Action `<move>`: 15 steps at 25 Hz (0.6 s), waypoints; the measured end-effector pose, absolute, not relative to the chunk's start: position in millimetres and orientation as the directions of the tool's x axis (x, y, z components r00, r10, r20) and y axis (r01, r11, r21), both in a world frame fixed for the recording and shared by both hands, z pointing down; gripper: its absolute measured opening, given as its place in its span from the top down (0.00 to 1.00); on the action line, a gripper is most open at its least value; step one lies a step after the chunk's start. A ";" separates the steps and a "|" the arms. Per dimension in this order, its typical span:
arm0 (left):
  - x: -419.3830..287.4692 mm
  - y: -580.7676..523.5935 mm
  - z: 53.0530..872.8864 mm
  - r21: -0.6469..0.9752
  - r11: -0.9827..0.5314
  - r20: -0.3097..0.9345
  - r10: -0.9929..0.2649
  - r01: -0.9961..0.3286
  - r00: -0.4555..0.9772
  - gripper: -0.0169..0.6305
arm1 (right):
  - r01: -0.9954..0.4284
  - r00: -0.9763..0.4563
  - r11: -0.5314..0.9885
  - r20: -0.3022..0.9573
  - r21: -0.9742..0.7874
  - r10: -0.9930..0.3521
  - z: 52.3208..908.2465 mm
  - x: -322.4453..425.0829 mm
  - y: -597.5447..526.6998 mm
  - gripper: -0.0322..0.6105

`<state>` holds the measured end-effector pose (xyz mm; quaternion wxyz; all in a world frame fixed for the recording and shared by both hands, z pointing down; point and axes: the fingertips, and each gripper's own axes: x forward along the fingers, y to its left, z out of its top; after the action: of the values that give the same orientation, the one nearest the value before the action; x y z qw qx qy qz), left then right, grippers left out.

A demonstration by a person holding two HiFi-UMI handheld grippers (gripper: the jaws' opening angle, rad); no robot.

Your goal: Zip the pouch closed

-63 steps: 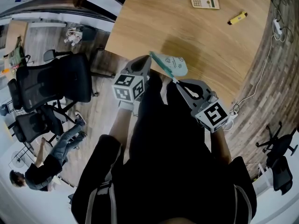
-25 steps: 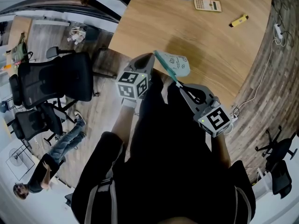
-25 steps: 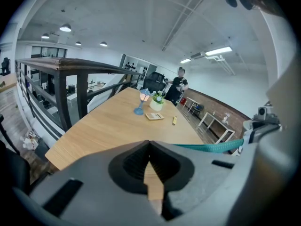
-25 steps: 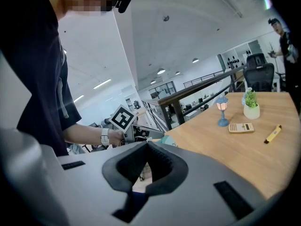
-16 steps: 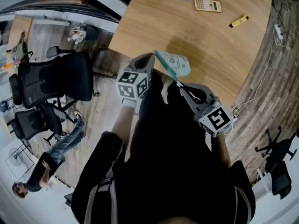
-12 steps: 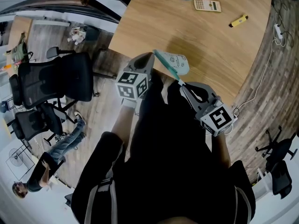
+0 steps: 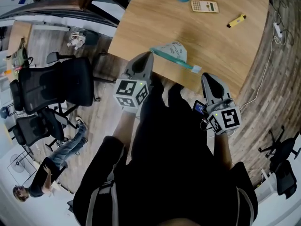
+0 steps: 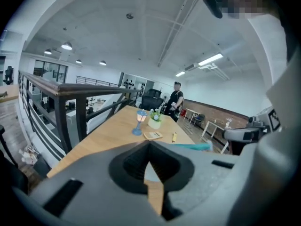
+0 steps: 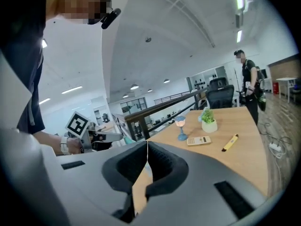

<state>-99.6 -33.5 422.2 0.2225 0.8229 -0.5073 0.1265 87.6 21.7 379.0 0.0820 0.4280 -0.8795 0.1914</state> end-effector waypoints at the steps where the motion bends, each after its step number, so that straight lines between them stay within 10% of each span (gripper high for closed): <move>1: -101.6 -35.1 416.4 0.229 -0.383 0.419 -0.791 -0.895 0.446 0.97 | -0.804 -0.593 0.533 0.303 -0.262 -0.746 377.6 97.9 17.9 0.93; 15: -112.6 -37.5 373.3 0.086 -0.386 0.295 -0.871 -0.918 0.394 0.97 | -0.961 -0.276 0.261 0.219 -0.097 -0.936 353.1 181.9 -5.2 0.93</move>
<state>-112.6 -37.5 373.3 0.1183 0.8263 -0.5413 0.1011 181.9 -5.2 353.1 0.0587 0.5988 -0.7917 0.1053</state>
